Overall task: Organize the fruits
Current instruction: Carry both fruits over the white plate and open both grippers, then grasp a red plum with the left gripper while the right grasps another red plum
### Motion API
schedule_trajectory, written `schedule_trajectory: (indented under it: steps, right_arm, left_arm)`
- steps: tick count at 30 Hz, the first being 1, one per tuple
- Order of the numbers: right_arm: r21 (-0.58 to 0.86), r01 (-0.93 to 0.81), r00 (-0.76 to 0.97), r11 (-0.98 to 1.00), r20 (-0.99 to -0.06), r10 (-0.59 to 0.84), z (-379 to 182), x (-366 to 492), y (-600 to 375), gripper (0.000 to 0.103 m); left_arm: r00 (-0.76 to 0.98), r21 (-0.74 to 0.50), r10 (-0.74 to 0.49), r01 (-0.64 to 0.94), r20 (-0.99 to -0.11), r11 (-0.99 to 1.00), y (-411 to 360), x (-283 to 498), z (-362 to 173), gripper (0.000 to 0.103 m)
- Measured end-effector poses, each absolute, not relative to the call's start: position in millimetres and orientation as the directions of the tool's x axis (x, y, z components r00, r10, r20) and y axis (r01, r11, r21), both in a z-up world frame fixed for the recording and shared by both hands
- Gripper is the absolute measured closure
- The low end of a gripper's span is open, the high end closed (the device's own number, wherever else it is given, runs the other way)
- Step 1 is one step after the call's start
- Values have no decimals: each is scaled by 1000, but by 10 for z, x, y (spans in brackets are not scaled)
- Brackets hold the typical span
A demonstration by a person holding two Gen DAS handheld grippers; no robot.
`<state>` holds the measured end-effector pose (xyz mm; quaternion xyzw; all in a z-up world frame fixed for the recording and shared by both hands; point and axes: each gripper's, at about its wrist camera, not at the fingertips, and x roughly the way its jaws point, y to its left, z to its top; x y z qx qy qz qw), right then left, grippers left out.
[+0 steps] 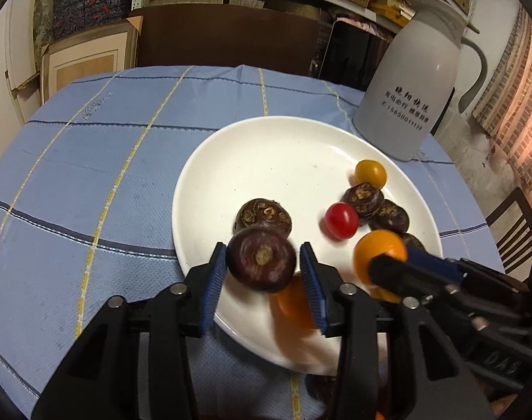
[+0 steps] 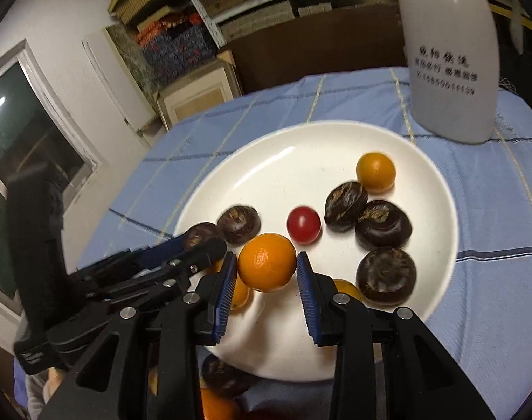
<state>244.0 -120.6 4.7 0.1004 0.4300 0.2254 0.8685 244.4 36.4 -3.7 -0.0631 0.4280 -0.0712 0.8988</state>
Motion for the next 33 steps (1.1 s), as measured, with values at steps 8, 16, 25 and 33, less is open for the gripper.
schedule_trajectory:
  steps: [8,16,25,33]
  right_arm:
    - [406,-302,614,862,-609,502,288,2147,-1487,52]
    - [467,-236,644,852,-581,497,120,1600,-1932,37]
    - [529,-161,618,833,-604,503,-87,1451,-2145,28]
    - [535,-170,583,828,-623,522,-108,1464,-2058,27]
  left_arm:
    - [690,-142,-158,81,-706,987,399,2143,145,13]
    - [722,-96,-32,-47,-691,994,852,1417,49,5]
    - [689,-202,-62,-124,-722,972,1167,1122,-135,5]
    - [647,-173,-85,-74,-758,982,1017,1174,-220,5]
